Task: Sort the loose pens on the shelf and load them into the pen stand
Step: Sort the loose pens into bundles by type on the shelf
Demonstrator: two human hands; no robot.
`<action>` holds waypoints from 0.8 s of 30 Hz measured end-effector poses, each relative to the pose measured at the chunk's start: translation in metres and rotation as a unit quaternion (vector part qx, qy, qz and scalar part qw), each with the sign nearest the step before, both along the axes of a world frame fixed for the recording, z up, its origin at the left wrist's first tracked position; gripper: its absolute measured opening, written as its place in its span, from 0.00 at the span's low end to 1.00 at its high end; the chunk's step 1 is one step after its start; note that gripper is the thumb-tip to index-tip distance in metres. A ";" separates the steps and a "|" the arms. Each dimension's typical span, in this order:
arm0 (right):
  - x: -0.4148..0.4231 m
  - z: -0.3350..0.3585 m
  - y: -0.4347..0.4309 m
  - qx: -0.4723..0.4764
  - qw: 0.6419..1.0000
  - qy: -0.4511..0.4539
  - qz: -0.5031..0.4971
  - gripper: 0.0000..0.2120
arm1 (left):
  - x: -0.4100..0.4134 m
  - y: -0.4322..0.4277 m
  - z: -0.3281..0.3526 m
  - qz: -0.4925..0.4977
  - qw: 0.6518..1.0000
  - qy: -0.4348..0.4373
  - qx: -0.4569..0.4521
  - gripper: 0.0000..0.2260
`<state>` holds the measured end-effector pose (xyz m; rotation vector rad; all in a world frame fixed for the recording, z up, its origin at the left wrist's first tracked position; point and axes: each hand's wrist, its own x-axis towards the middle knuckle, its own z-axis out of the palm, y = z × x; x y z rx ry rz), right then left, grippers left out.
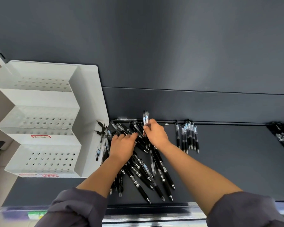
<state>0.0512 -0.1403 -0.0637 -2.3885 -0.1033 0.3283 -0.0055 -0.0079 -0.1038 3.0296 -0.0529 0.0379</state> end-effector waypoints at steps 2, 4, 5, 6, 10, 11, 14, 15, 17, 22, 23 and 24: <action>0.000 -0.001 0.000 -0.002 1.000 0.000 0.000 0.08 | -0.003 0.001 -0.002 -0.008 1.000 0.004 -0.001 0.12; -0.001 -0.002 0.000 -0.001 1.000 -0.001 0.002 0.08 | -0.004 0.003 -0.003 -0.011 1.000 0.008 -0.002 0.13; -0.001 -0.003 0.000 0.000 1.000 -0.002 0.003 0.07 | -0.004 0.002 -0.002 -0.012 1.000 0.012 0.000 0.13; -0.001 -0.003 0.000 0.001 1.000 -0.002 0.004 0.07 | -0.004 0.002 -0.001 -0.012 1.000 0.018 0.005 0.12; -0.002 -0.005 0.003 -0.003 1.000 0.004 0.007 0.08 | -0.003 -0.006 0.002 0.012 0.998 0.059 0.017 0.13; -0.002 -0.005 0.003 -0.002 1.000 0.005 0.008 0.08 | -0.002 -0.008 0.003 0.023 0.997 0.066 0.014 0.13; -0.002 -0.004 0.004 0.004 1.000 0.003 0.007 0.07 | 0.000 -0.013 0.006 0.062 0.996 0.068 -0.009 0.13; -0.002 -0.003 0.004 0.008 1.000 0.000 0.006 0.07 | 0.000 -0.013 0.007 0.079 0.994 0.064 -0.028 0.13; -0.002 -0.001 0.003 0.017 1.000 -0.008 0.002 0.07 | 0.001 -0.013 0.011 0.117 0.987 0.057 -0.092 0.12; 0.002 0.006 0.002 0.031 0.999 -0.018 -0.005 0.05 | -0.001 -0.006 0.021 0.163 0.936 0.020 -0.311 0.03; 0.002 0.008 0.002 0.029 0.999 -0.018 -0.006 0.05 | 0.000 -0.006 0.023 0.161 0.927 0.008 -0.337 0.04; 0.001 0.009 0.001 0.026 0.999 -0.017 -0.006 0.05 | 0.001 -0.006 0.025 0.159 0.922 -0.003 -0.354 0.05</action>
